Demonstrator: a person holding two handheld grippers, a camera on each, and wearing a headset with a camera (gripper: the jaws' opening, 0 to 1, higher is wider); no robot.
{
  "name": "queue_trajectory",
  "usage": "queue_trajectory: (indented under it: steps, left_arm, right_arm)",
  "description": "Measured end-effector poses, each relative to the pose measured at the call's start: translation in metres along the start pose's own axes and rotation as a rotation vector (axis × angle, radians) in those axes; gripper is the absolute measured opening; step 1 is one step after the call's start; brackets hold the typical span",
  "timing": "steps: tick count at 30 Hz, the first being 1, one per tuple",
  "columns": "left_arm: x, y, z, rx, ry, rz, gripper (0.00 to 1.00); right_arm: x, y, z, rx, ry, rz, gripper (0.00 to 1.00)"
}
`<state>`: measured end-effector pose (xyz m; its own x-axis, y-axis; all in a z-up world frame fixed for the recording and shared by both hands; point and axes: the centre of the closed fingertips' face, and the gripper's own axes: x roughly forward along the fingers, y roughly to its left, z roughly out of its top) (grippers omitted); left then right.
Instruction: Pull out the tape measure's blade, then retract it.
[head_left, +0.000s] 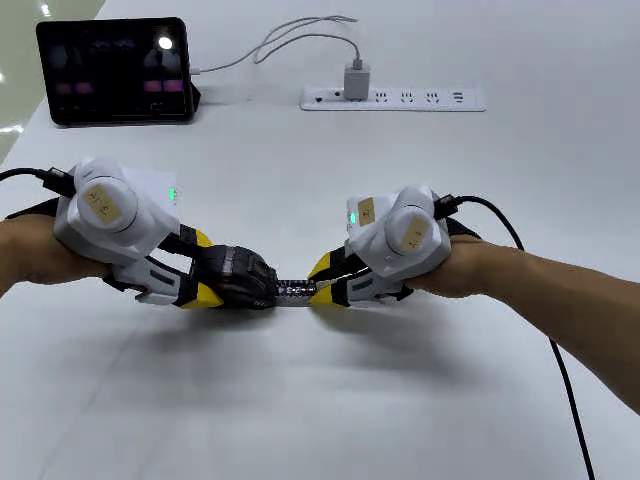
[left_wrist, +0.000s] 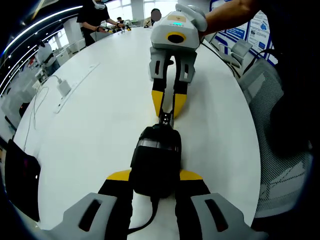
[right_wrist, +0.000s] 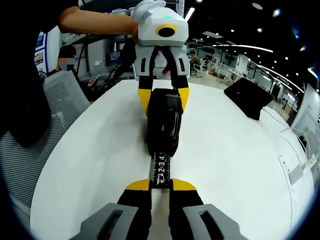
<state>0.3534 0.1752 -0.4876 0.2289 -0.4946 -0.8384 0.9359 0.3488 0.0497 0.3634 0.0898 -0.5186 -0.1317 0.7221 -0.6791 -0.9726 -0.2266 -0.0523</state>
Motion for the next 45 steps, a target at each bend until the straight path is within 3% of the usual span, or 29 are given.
queue_trajectory:
  steps: [45]
  left_arm:
    - [-0.001,0.0,0.0,-0.006,0.007,-0.006,0.26]
  right_arm:
    - [-0.056,0.002,-0.048,0.032,0.048,-0.036,0.09]
